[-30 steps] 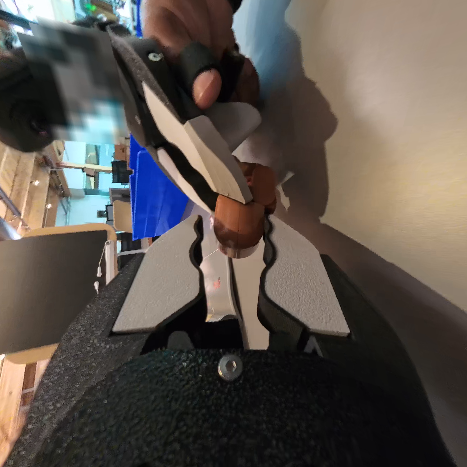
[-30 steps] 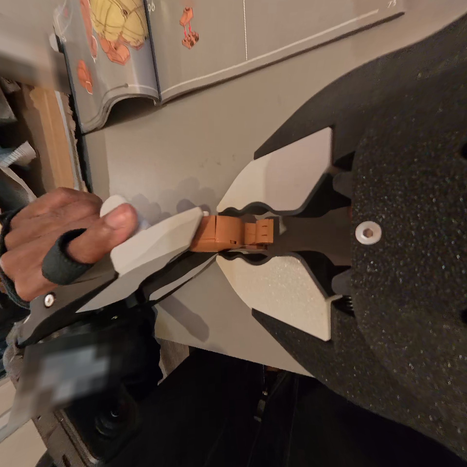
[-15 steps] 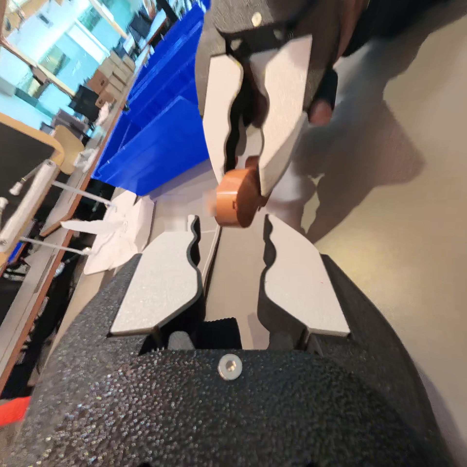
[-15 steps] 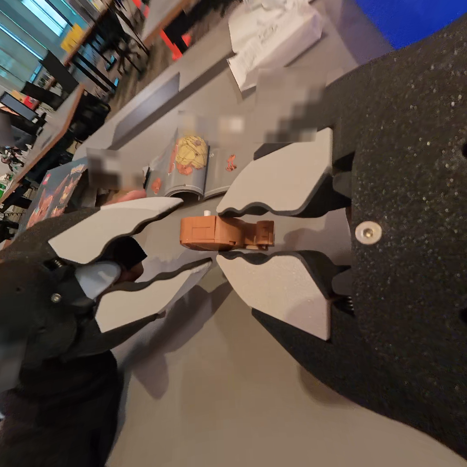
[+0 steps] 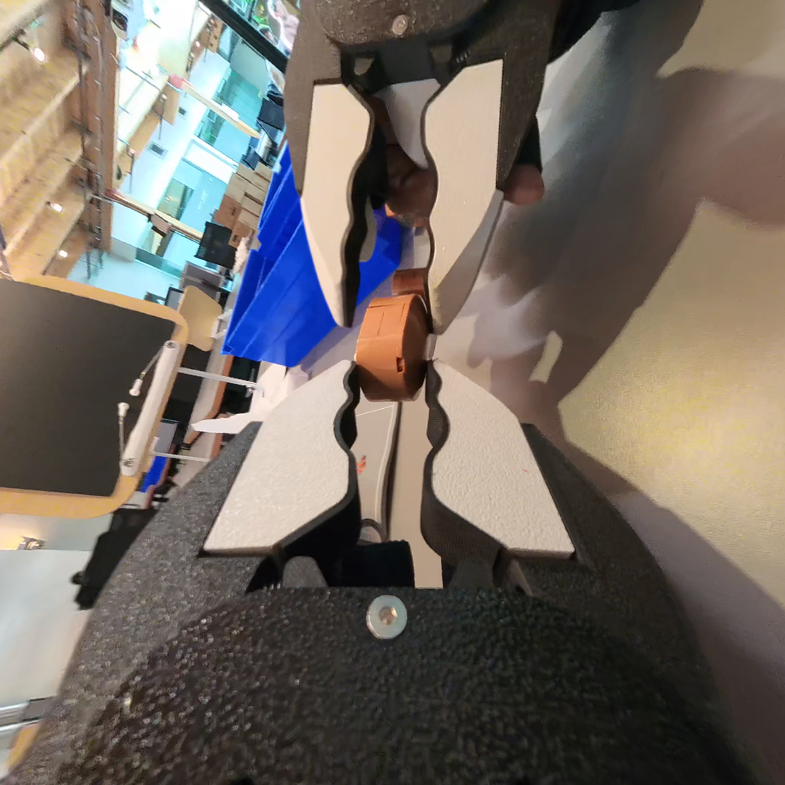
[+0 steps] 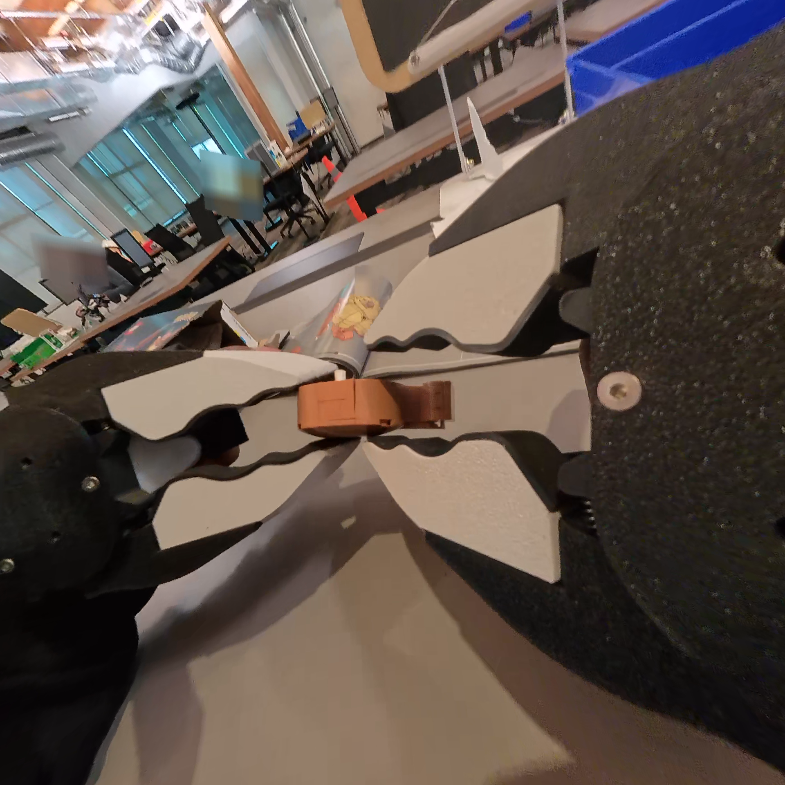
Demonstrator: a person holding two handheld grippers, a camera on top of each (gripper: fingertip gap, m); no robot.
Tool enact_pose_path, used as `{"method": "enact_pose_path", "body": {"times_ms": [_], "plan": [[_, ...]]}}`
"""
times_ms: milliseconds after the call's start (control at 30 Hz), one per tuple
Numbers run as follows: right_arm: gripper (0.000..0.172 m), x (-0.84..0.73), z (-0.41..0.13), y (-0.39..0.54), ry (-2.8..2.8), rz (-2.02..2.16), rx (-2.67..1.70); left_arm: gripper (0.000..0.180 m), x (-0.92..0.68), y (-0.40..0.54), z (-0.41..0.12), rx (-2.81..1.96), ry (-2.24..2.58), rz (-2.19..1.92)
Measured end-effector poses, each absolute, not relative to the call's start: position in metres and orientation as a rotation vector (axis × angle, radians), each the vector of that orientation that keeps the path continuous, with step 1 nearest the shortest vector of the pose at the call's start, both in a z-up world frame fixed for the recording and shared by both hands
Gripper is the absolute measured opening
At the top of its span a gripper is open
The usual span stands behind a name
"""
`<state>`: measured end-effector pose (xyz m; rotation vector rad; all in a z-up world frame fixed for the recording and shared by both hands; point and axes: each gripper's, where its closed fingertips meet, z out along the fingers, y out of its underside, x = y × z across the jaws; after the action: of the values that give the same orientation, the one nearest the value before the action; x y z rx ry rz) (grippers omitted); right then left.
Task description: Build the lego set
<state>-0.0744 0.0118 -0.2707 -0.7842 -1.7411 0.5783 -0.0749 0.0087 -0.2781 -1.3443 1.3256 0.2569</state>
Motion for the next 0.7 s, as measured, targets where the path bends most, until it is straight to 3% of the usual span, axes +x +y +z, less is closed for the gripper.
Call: {"method": "enact_pose_path", "body": {"times_ms": [100,333,700], "plan": [[0.039,-0.070,-0.270,0.014,-1.742,0.520,-0.737,0.029,-0.073,0.008,-0.276,-1.285,1.338,0.316],[0.023,-0.067,-0.271,0.012,-1.753,0.408,-0.638,0.029,-0.069,0.003,-0.265,-1.193,1.315,0.332],[0.020,-0.063,-0.277,0.005,-1.816,0.368,-0.592,0.026,-0.071,-0.004,-0.272,-1.194,1.385,0.333]]}}
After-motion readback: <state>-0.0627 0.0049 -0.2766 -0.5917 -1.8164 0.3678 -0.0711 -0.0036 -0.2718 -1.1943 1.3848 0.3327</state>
